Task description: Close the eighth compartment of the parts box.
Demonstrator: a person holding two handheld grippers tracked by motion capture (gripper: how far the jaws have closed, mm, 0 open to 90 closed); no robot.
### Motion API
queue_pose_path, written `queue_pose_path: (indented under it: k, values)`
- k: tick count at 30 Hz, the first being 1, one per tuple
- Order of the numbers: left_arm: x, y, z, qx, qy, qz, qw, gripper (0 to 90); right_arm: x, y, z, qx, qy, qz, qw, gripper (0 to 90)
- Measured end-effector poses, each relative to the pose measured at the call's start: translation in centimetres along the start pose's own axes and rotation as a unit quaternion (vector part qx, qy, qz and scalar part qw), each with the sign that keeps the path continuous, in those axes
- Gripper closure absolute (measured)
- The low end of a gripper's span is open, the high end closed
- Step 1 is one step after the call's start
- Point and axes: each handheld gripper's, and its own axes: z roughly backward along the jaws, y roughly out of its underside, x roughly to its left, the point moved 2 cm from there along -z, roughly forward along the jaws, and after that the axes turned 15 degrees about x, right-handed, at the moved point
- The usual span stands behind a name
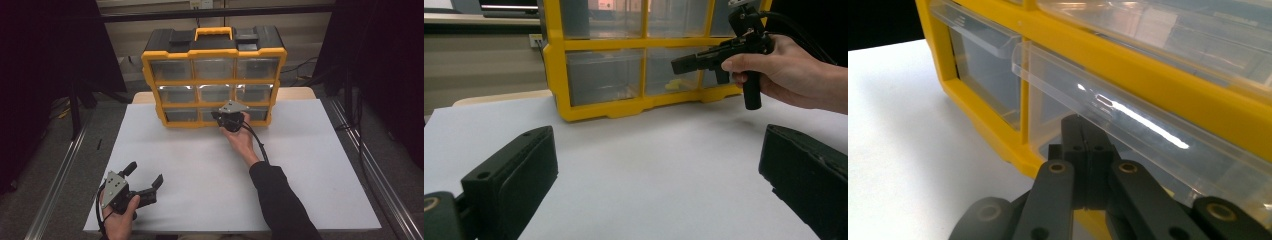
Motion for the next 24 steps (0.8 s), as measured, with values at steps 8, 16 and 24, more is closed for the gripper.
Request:
queue_pose_path:
  k: [8,16,24]
  values:
    - [0.0,-0.1,-0.1,0.002,-0.003,-0.002,1.0,2.5,-0.5,0.1,-0.2,0.002,-0.005,-0.011,0.9999,90.0]
    - [-0.2,-0.1,-0.5,0.004,0.0,0.0,1.0,2.5,-0.4,0.6,-0.4,0.012,-0.004,-0.017,0.9998,89.0]
    - [-0.1,-0.1,-0.3,0.004,-0.003,-0.003,1.0,2.5,-0.4,1.5,0.5,-0.007,-0.022,-0.034,0.9992,82.8]
